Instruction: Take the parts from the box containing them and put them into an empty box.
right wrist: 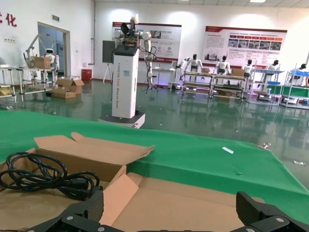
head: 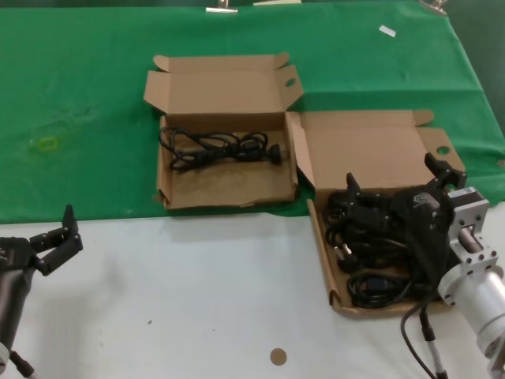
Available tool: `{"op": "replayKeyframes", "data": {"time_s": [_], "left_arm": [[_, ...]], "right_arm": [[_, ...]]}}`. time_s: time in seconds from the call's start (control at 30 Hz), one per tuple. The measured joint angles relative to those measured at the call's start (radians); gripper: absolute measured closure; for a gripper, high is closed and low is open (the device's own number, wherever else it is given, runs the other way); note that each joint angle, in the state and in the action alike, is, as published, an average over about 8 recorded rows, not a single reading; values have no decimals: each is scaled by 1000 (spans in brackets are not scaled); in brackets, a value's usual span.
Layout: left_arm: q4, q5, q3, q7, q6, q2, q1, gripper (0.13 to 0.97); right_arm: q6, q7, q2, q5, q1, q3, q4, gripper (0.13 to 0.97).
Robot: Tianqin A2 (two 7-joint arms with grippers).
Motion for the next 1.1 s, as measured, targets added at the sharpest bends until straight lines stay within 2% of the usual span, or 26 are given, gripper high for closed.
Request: {"op": "replayKeyframes", "data": {"time_s": [1.1], "left_arm": [[0, 0, 0, 0, 0, 0, 0, 132]], "right_arm": [[0, 0, 0, 0, 0, 0, 0, 129]]}}
